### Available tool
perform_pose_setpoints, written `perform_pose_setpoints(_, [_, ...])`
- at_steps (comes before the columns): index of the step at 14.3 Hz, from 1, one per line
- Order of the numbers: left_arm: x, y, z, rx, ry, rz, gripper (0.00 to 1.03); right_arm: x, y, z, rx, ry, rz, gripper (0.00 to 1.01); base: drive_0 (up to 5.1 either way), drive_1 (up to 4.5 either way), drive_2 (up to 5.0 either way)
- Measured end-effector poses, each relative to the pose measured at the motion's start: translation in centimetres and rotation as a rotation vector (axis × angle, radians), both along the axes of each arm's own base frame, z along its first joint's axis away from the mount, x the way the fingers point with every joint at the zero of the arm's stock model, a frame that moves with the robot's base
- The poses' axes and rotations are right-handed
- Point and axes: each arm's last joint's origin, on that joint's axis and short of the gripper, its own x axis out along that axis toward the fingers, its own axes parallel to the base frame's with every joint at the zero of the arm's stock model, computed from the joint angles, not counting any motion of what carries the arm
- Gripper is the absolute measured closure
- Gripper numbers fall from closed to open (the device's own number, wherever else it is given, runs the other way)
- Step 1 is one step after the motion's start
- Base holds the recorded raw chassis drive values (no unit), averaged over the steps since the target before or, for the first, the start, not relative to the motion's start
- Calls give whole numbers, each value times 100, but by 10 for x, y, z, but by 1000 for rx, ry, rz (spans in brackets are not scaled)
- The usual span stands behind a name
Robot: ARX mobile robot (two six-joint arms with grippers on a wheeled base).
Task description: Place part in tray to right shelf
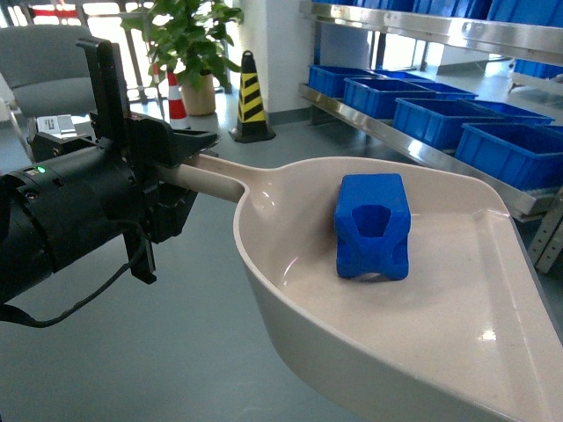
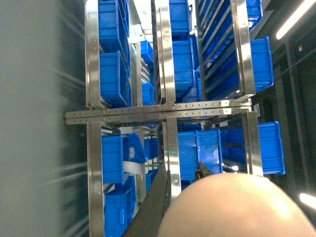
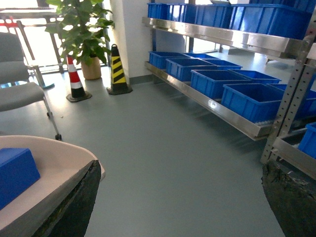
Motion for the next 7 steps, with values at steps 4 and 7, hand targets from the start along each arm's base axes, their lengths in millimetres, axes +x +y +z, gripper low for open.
perform_pose_setpoints(4, [0, 0, 0, 0, 0, 0, 91, 0, 0, 0, 0, 0, 0, 3, -154, -154, -154])
perform_pose_setpoints(7, [0, 0, 0, 0, 0, 0, 91, 0, 0, 0, 0, 0, 0, 3, -165, -165, -165])
